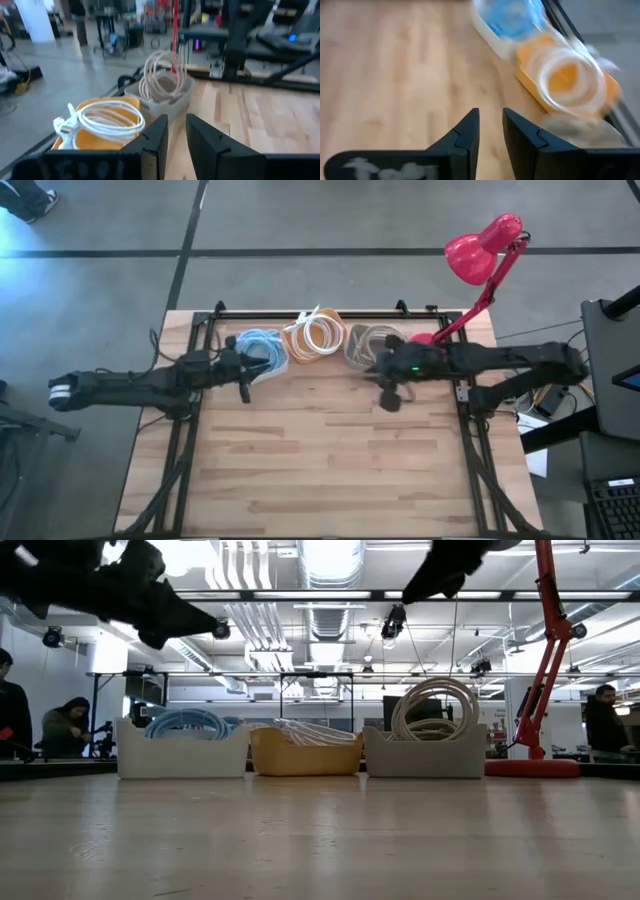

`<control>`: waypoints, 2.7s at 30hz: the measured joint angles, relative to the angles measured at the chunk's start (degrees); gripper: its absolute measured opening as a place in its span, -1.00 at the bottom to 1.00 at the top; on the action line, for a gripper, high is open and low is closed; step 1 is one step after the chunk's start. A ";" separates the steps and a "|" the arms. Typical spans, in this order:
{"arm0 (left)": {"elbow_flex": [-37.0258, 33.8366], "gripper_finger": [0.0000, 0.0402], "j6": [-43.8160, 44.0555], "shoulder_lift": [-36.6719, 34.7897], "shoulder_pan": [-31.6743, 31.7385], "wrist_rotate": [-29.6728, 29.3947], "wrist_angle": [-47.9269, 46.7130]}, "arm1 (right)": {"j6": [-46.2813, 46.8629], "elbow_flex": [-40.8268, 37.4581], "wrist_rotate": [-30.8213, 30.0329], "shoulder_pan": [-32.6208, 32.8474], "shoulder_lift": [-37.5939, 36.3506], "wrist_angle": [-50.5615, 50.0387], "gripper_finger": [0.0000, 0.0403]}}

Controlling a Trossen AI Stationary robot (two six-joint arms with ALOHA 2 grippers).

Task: Pick & Place USB Port
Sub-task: Return to Home Position

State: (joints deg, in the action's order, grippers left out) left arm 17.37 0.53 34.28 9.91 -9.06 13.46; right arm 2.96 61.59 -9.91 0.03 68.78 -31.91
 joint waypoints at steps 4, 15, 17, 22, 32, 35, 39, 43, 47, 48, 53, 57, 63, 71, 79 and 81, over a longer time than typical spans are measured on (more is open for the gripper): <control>-5.86 -0.62 1.65 -1.62 0.00 0.00 10.29 | -3.12 -14.35 8.76 -0.20 -10.46 16.66 -0.60; -8.13 -0.63 2.19 -3.36 0.02 0.08 12.34 | 2.02 -38.75 9.90 -0.18 -33.82 30.49 -0.60; -8.19 -0.63 2.58 -3.36 0.02 0.20 12.34 | 3.38 -41.29 9.88 -0.20 -37.67 30.59 -0.61; -9.96 -0.63 4.71 -3.43 0.02 0.24 13.38 | 4.32 -46.13 9.90 -0.20 -46.52 30.64 -0.64; -16.75 -0.63 5.72 -3.63 0.09 0.44 24.34 | 4.92 -53.93 9.89 -0.17 -61.52 30.48 -0.64; -16.77 -0.63 4.47 -3.58 0.09 0.52 24.00 | 5.22 -56.40 9.94 -0.17 -65.24 30.49 -0.66; -16.83 -0.63 4.02 -3.78 0.09 0.52 24.03 | 5.88 -59.62 10.00 -0.17 -68.78 30.50 -0.65; -16.84 -0.63 3.45 -4.43 0.09 0.48 23.97 | 5.92 -60.33 11.22 -0.15 -67.89 30.67 -0.64; -16.87 -0.63 3.86 -7.72 0.09 0.82 23.25 | 5.90 -60.13 13.75 -0.15 -68.44 30.51 -0.65; -16.88 -0.63 3.89 -8.95 0.09 0.85 22.43 | 5.87 -60.09 14.23 -0.15 -68.74 30.52 -0.66; -16.88 -0.63 3.92 -15.68 0.09 0.85 16.62 | 4.11 -60.05 14.73 -0.15 -68.70 30.47 -0.69; -16.90 -0.63 3.97 -22.54 0.10 0.85 9.84 | 3.24 -60.05 14.76 -0.15 -68.77 30.50 -0.70; -16.92 -0.63 5.83 -32.72 0.09 0.13 -2.70 | 2.04 -60.05 14.90 -0.15 -68.71 30.50 -0.68; -16.99 -0.63 4.21 -33.42 0.09 0.35 -9.85 | 0.29 -60.01 14.93 -0.15 -68.57 30.45 -0.71; -16.99 -0.62 6.39 -31.81 0.02 2.57 -11.81 | 0.06 -60.01 14.44 -0.15 -67.25 30.47 -0.69; -16.99 -0.62 6.69 -31.28 0.02 2.58 -11.98 | -0.36 -60.01 14.42 -0.17 -67.04 30.47 -0.68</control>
State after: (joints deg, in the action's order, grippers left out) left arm 0.38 7.22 3.00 9.93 -6.48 1.48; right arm 2.60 1.58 4.51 -0.14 1.74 -1.44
